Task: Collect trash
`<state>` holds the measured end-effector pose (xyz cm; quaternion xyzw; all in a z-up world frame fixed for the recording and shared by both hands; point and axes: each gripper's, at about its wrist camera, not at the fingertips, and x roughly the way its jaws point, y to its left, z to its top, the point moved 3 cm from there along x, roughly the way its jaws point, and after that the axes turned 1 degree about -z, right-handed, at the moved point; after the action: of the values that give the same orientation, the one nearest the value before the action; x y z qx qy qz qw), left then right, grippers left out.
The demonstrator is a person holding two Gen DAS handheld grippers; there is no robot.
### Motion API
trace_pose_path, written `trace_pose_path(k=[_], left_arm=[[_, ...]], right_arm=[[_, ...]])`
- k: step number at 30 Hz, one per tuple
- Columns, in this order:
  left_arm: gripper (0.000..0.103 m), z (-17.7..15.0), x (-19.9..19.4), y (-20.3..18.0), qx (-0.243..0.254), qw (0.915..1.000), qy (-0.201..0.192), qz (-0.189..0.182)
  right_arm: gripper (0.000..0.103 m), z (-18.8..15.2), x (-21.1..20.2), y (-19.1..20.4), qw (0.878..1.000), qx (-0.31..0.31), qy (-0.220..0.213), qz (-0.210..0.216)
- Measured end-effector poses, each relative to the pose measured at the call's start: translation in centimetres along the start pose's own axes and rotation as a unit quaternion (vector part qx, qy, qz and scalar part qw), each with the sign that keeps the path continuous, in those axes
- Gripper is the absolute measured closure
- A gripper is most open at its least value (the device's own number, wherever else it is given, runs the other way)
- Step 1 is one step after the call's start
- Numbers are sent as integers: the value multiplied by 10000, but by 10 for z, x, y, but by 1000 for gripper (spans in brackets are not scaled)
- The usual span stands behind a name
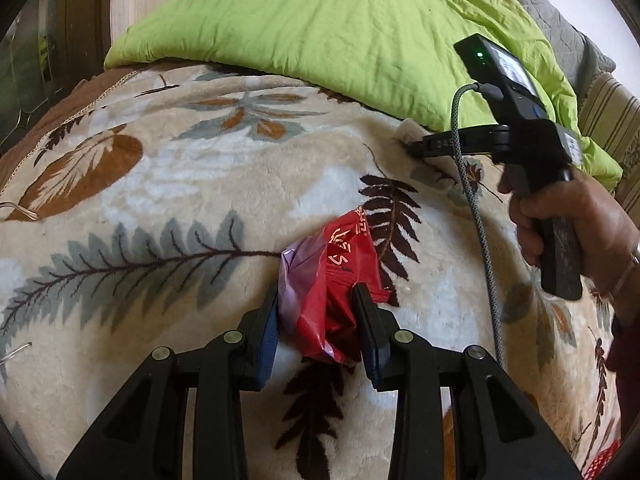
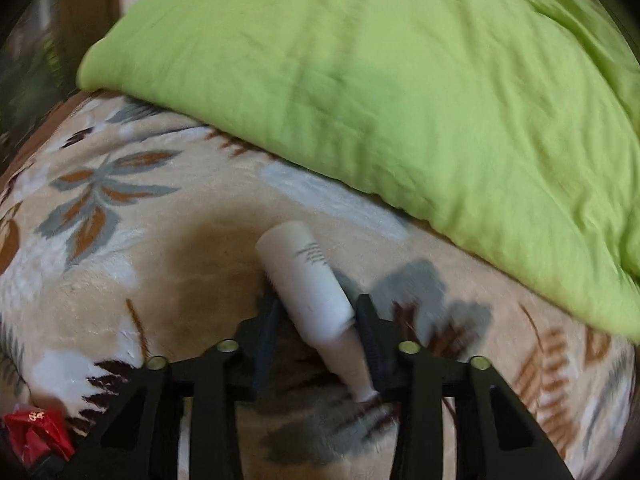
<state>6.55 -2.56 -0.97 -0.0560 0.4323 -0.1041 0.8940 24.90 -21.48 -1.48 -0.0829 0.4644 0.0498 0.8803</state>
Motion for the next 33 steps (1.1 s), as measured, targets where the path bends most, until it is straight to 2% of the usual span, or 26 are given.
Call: trace_pose_path(k=[3, 6, 10, 15, 18, 20, 23, 25, 30, 33], left_arm=[[69, 0, 0, -1, 11, 10000, -10, 26], [69, 1, -2, 1, -37, 10000, -26, -6], [69, 2, -7, 0, 14, 9999, -116, -18], [69, 0, -22, -12, 294, 9988, -404, 7], [69, -3, -33, -19, 468, 9972, -586, 40], [69, -6, -43, -24, 607, 9953, -752, 96], [69, -12, -59, -30, 746, 9923, -977, 133], [69, -15, -69, -33, 807, 9904, -1106, 163], [69, -31, -101, -38, 1059, 9842, -1403, 228], [69, -50, -116, -36, 1153, 9832, -1395, 243]], right_arm=[[64, -19, -18, -5, 9994, 333, -5, -90], [64, -47, -48, -9, 9955, 917, -78, 211], [64, -96, -100, -5, 9805, 1835, -166, 685], [64, -159, -156, 19, 9614, 2591, -468, 805], [64, -188, -181, 34, 9587, 2562, -996, 732], [64, -194, -186, 44, 9639, 2389, -1069, 492], [64, -199, -198, 43, 9598, 2436, -1281, 547], [64, -205, -203, 43, 9595, 2440, -1327, 467], [64, -232, -222, 48, 9540, 2595, -1371, 615], [64, -247, -232, 54, 9546, 2551, -1409, 622]])
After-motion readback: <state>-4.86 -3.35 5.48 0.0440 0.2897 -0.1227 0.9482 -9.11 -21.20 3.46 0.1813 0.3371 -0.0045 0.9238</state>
